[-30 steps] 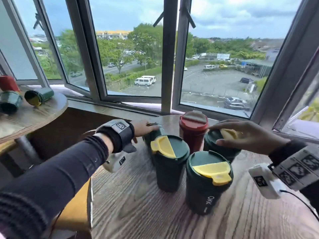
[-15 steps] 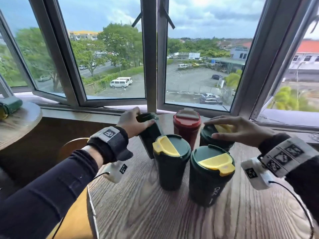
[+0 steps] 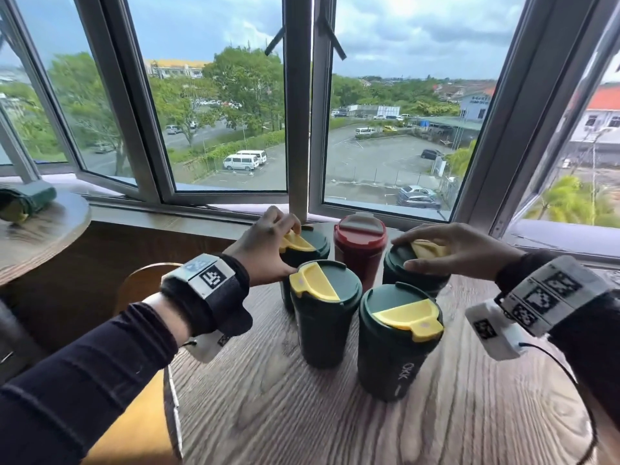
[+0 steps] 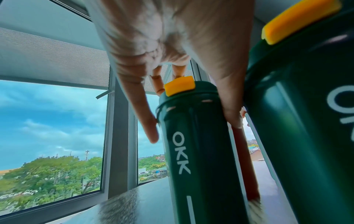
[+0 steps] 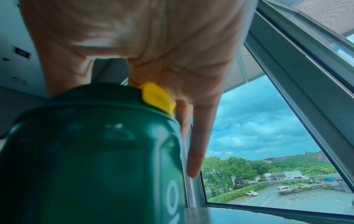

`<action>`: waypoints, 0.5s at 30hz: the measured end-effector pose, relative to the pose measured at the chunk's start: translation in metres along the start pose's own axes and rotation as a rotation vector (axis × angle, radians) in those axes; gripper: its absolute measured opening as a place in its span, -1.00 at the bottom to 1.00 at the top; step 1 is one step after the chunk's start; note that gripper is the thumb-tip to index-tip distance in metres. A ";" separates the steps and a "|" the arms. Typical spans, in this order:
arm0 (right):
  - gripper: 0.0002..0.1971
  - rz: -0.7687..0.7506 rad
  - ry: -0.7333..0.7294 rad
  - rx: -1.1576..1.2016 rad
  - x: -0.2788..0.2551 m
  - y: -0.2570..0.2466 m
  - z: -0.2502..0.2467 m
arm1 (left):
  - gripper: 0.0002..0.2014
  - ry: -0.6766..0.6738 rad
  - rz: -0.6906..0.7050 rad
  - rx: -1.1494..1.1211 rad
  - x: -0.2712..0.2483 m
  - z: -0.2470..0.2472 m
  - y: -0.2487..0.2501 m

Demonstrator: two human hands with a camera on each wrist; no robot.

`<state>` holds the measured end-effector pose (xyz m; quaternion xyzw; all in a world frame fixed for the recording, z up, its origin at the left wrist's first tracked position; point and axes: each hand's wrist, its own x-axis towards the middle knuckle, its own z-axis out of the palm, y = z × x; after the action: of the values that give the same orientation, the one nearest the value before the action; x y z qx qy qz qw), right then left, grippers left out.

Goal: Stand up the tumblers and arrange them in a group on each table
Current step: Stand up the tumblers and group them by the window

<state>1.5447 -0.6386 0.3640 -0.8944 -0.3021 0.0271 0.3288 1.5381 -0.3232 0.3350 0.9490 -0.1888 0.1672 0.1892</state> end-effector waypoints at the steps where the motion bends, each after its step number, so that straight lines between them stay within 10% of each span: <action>1: -0.28 0.001 -0.014 -0.017 0.000 -0.002 -0.001 | -0.36 -0.002 -0.012 -0.011 0.000 -0.001 -0.001; 15: -0.51 0.083 -0.150 -0.341 0.028 -0.033 -0.028 | -0.03 -0.231 -0.133 -0.402 0.013 -0.006 -0.021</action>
<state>1.5571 -0.6190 0.4106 -0.9442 -0.2890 0.0555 0.1478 1.5568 -0.3068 0.3387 0.9155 -0.1757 0.0036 0.3619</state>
